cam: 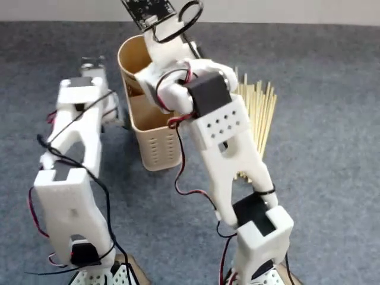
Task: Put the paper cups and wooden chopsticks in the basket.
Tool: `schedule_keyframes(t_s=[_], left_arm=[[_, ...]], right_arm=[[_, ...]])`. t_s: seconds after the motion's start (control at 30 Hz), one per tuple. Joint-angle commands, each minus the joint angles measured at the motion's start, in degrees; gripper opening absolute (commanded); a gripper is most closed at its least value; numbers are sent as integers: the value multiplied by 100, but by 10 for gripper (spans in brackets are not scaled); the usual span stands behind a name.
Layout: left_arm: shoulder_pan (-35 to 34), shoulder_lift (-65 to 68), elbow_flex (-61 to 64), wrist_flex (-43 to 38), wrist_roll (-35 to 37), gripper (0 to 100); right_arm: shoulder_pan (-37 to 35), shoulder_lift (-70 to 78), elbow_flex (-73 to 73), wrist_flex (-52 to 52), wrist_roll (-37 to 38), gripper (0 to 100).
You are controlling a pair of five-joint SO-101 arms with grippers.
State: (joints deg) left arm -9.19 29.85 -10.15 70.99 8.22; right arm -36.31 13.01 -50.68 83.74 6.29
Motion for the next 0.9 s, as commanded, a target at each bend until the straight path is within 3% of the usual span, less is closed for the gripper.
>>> schedule_keyframes(t_s=[0.0, 0.3, 0.53, 0.87], left_arm=[[330, 4, -31, -70, -220, 259], [382, 462, -470, -35, -237, 259], [-268, 541, -778, -26, -202, 259], [-312, 523, -769, -26, -202, 259]], right_arm=[[127, 163, 31, 31, 53, 385], [119, 1182, -13, -251, 35, 385], [286, 769, -602, -127, 53, 385], [312, 409, -1174, 84, 53, 385]])
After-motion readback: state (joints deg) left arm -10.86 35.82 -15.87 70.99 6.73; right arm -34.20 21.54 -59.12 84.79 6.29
